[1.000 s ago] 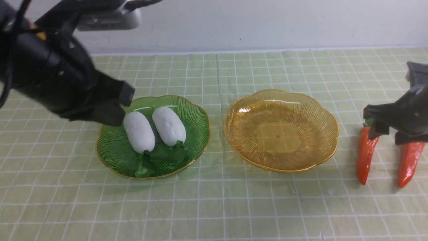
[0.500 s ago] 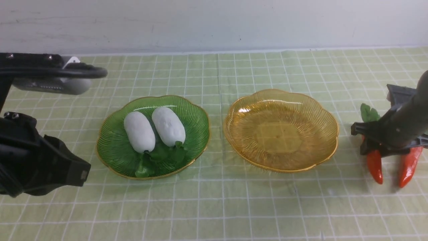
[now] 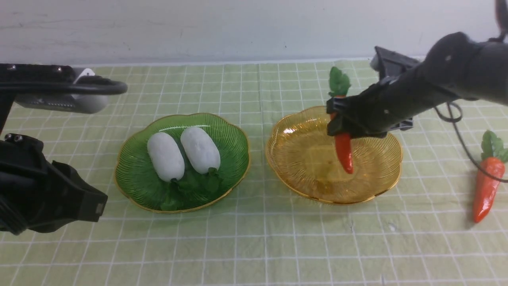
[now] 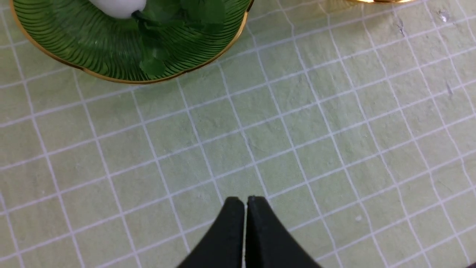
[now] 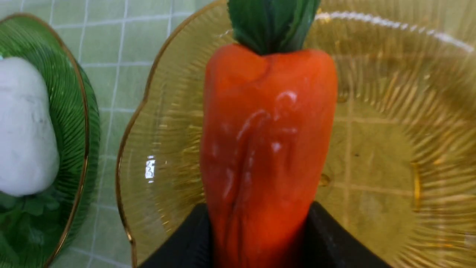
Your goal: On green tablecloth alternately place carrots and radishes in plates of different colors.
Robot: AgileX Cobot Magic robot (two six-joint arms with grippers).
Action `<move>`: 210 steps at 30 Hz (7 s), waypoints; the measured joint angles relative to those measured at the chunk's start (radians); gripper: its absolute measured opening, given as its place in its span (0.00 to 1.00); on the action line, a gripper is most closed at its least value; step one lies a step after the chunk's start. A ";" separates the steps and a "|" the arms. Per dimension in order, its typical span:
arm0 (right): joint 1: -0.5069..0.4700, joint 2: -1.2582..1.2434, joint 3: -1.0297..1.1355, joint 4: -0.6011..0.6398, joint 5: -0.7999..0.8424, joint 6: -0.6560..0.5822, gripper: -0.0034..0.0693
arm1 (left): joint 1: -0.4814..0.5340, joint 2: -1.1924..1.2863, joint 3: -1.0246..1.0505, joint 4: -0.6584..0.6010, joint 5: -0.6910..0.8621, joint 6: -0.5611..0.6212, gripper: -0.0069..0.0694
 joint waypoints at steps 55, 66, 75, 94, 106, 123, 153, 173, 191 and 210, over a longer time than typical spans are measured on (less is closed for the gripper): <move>-0.449 0.018 -0.061 -0.016 0.440 0.006 0.35 | 0.000 0.000 0.000 0.082 0.054 0.001 0.08; -0.173 0.050 -0.083 0.079 0.258 -0.062 0.40 | 0.000 0.000 0.000 0.081 0.059 0.001 0.08; -0.152 0.075 -0.188 -0.052 0.403 0.037 0.87 | 0.000 0.000 0.000 0.080 0.087 0.001 0.08; -0.175 -0.843 0.171 -0.174 0.249 -0.016 0.03 | 0.000 0.000 0.001 0.004 -0.040 0.001 0.08; -0.175 -1.715 1.132 -0.166 -0.581 -0.108 0.03 | 0.000 0.000 0.012 -0.007 -0.126 0.001 0.08; -0.175 -1.972 1.306 -0.154 -0.694 -0.112 0.03 | 0.000 -0.294 0.298 -0.020 -0.394 0.001 0.08; -0.175 -1.972 1.306 -0.154 -0.682 -0.113 0.03 | 0.073 -0.800 0.714 0.123 -0.745 0.036 0.08; -0.175 -1.972 1.306 -0.154 -0.679 -0.113 0.03 | 0.223 -0.989 1.056 0.157 -0.743 0.027 0.08; -0.175 -1.972 1.306 -0.154 -0.679 -0.113 0.03 | 0.223 -0.989 1.056 0.157 -0.741 0.027 0.08; -0.275 -1.990 1.475 -0.455 -0.273 -0.130 0.03 | 0.224 -0.989 1.056 0.157 -0.740 0.027 0.08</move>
